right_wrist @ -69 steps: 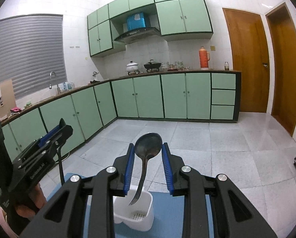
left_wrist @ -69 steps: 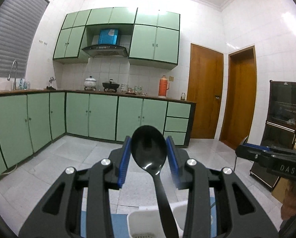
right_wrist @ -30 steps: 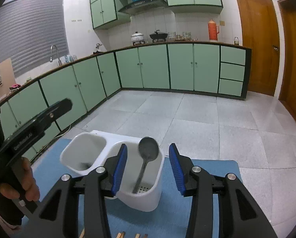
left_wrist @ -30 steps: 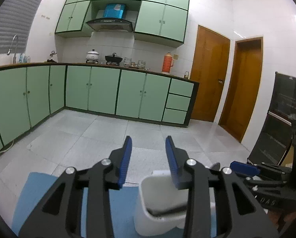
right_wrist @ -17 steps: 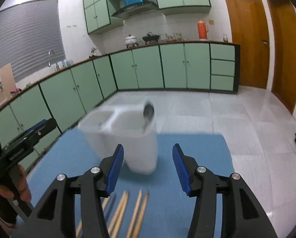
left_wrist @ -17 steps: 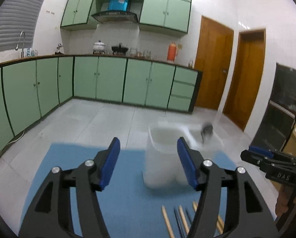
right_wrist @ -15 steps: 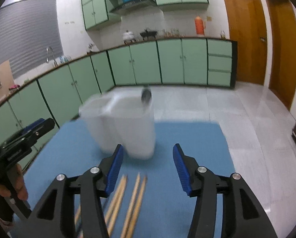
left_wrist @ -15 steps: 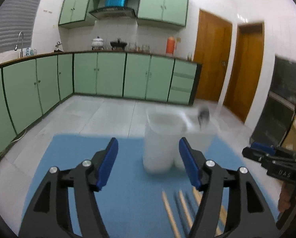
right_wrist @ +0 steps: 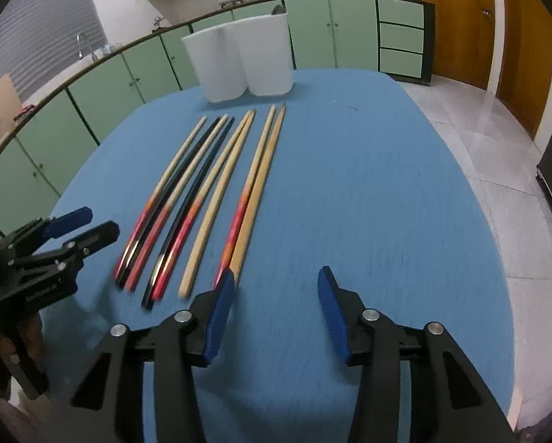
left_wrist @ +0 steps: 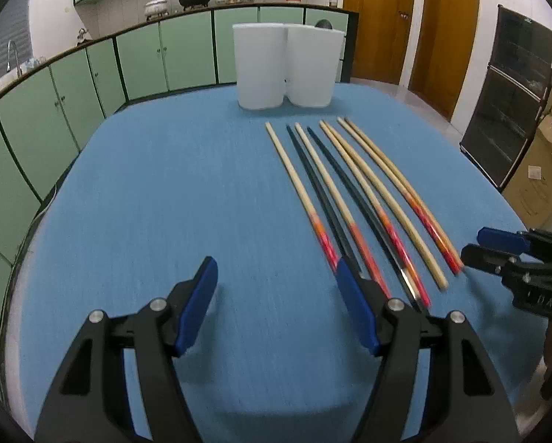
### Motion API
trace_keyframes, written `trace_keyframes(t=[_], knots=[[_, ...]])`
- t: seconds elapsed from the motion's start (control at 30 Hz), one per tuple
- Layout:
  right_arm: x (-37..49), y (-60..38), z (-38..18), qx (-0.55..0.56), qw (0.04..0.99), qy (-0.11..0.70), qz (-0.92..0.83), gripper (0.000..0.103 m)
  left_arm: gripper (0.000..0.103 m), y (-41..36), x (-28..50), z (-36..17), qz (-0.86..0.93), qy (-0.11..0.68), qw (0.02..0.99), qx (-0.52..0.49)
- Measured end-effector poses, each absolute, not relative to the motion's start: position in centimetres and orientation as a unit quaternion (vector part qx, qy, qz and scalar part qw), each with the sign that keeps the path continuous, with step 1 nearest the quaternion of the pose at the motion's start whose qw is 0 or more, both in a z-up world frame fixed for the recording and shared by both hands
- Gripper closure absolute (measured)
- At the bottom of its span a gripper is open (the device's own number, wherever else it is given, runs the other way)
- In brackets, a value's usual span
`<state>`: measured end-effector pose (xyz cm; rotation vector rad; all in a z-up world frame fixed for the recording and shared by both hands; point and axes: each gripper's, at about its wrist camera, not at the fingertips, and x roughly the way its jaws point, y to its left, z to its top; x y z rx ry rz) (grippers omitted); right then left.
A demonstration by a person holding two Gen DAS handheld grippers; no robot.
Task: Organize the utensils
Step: 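Withdraw both open tools from the holder back over the chopsticks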
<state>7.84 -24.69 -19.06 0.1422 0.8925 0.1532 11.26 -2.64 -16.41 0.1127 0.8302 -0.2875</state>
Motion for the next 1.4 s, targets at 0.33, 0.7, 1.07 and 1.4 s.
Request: trace_keyframes(t=[0.33, 0.7, 1.07, 1.4], knots=[[7.3, -22.6, -19.0, 0.020, 0.905, 0.418, 0.079, 0.066, 0.038, -2.5, 9.4, -17.0, -0.134, 0.410, 0.901, 0.051], [7.7, -24.1, -19.0, 0.011, 0.911, 0.411, 0.046, 0.072, 0.038, -3.9, 9.2, -17.1, -0.142, 0.412, 0.899, 0.047], [7.4, -24.3, -19.3, 0.016, 0.911, 0.408, 0.049, 0.072, 0.038, -4.9, 8.5, -17.1, -0.159, 0.410, 0.896, 0.055], [7.4, -24.3, -19.3, 0.019, 0.911, 0.408, 0.050, 0.072, 0.038, -4.6, 8.8, -17.5, -0.136, 0.411, 0.899, 0.066]])
